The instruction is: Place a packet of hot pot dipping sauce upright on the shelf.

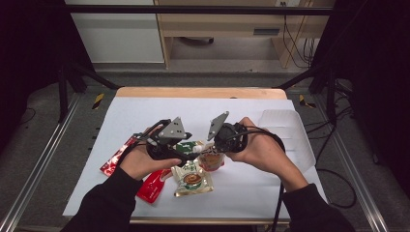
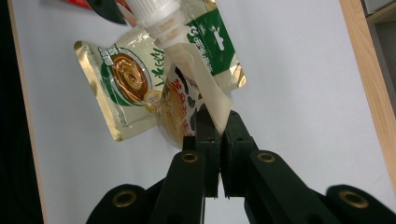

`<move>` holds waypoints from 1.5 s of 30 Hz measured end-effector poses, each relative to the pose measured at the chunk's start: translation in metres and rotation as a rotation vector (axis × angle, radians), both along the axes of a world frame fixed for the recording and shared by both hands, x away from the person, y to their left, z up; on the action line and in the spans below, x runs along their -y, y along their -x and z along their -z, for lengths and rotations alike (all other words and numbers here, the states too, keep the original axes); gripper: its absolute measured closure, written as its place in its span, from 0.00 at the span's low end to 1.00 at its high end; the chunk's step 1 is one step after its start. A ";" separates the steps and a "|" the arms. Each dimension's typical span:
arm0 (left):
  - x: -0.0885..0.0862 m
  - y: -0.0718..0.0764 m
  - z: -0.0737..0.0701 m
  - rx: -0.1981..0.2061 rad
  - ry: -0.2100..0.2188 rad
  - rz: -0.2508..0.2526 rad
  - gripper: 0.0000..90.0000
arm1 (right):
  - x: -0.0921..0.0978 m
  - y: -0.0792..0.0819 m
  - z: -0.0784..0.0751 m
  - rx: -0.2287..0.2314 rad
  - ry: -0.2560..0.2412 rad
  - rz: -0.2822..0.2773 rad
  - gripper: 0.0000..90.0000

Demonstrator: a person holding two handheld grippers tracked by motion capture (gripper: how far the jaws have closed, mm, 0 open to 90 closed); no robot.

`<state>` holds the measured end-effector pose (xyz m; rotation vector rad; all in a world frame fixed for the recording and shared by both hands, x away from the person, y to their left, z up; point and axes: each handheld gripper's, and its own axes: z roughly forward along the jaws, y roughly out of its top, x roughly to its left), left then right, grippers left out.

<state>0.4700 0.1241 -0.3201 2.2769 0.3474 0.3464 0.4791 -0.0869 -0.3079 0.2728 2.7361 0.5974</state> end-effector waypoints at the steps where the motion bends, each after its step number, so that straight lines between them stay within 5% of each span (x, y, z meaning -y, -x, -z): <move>1: -0.001 0.000 0.001 0.002 0.001 -0.006 0.36 | 0.000 0.000 0.000 0.000 0.000 0.000 0.98; 16: -0.024 0.016 0.036 0.018 -0.018 -0.091 0.12 | 0.023 -0.008 -0.017 0.032 -0.015 0.061 0.97; 27: -0.055 0.030 0.052 0.023 0.014 -0.177 0.10 | 0.042 -0.017 -0.050 0.089 -0.037 0.084 0.97; 29: -0.066 0.033 0.061 0.021 0.017 -0.212 0.10 | 0.048 -0.020 -0.058 0.104 -0.041 0.091 0.97; 31: -0.075 0.034 0.065 0.064 -0.012 -0.274 0.10 | 0.054 -0.024 -0.065 0.120 -0.051 0.098 0.97; 33: -0.081 0.032 0.071 0.053 0.003 -0.260 0.09 | 0.060 -0.028 -0.071 0.137 -0.060 0.108 0.97; 37: -0.090 0.030 0.077 0.047 0.000 -0.287 0.09 | 0.069 -0.034 -0.075 0.166 -0.069 0.134 0.97; 40: -0.097 0.029 0.079 0.063 0.010 -0.318 0.09 | 0.078 -0.039 -0.076 0.181 -0.067 0.166 0.98; 42: -0.102 0.030 0.079 0.109 0.005 -0.354 0.09 | 0.086 -0.046 -0.077 0.186 -0.054 0.195 0.98; 45: -0.109 0.029 0.080 0.111 0.020 -0.381 0.09 | 0.090 -0.050 -0.078 0.193 -0.053 0.203 0.98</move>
